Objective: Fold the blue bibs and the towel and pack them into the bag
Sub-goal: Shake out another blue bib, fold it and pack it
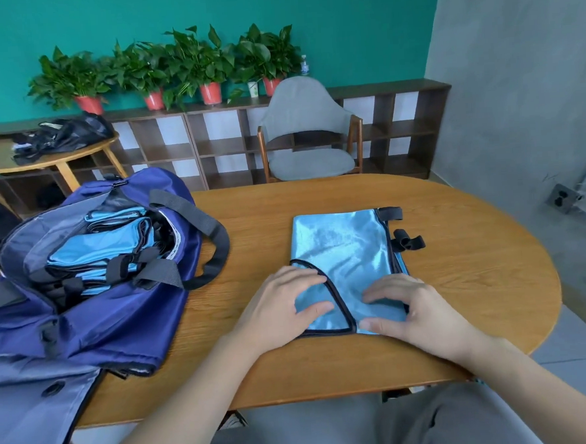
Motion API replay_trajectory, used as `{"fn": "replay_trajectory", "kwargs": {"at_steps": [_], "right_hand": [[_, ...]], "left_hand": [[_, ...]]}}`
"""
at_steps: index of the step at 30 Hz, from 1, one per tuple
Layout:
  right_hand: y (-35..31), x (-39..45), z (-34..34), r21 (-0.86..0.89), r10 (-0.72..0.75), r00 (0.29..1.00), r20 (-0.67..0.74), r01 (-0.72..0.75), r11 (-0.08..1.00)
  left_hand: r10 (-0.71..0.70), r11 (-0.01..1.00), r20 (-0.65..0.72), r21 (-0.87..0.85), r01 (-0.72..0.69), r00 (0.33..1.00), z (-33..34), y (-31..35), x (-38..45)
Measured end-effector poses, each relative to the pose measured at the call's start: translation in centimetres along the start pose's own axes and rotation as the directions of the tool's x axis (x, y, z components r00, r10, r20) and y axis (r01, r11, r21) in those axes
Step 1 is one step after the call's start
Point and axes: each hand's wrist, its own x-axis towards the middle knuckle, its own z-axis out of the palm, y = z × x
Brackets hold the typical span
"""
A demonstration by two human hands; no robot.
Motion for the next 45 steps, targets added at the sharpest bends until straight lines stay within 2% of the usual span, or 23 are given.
{"fn": "replay_trajectory", "kwargs": {"at_steps": [4,9,14,21,25,28,32,37,45], "right_hand": [[0.3,-1.8,-0.6,-0.027,-0.015,0.998,0.061,0.017,0.999],[0.6,-2.5,-1.1,-0.001,0.053,0.997,0.064,-0.053,0.999],[0.3,-2.3,-1.2,-0.024,0.098,0.993,0.058,-0.097,0.995],[-0.4,-1.8,-0.2,-0.141,0.111,0.994,0.008,-0.109,0.984],[-0.8,-1.4,-0.4,-0.135,0.162,0.986,0.048,-0.155,0.979],[-1.2,-1.1,-1.5,-0.096,0.199,0.975,0.098,-0.190,0.977],[-2.2,0.1,-4.1,-0.082,0.160,0.982,0.102,-0.152,0.985],[-3.6,1.7,-6.3,-0.021,0.120,0.982,0.143,-0.118,0.993],[-2.1,6.8,-8.5,0.130,0.256,0.907,0.335,-0.313,0.941]], "left_hand": [[-0.022,0.999,0.020,-0.032,0.022,1.000,-0.4,0.7,-1.8],[-0.142,0.979,0.082,-0.137,0.152,0.986,-0.9,1.5,-3.2],[-0.199,0.971,0.109,-0.116,0.211,0.974,-1.5,2.1,-4.0],[-0.160,0.987,0.040,-0.002,0.161,0.986,-1.5,2.8,-3.8],[-0.151,0.988,0.056,0.049,0.148,0.987,-1.7,3.4,-3.8],[-0.120,0.989,0.011,0.089,0.119,0.993,-1.9,3.9,-4.1],[-0.170,0.985,-0.045,-0.026,0.169,0.984,-2.7,4.7,-4.0],[-0.186,0.973,-0.208,-0.172,0.151,0.960,-3.4,4.8,-2.1],[-0.220,0.952,-0.253,-0.266,0.151,0.942,-4.0,3.4,2.3]]}}
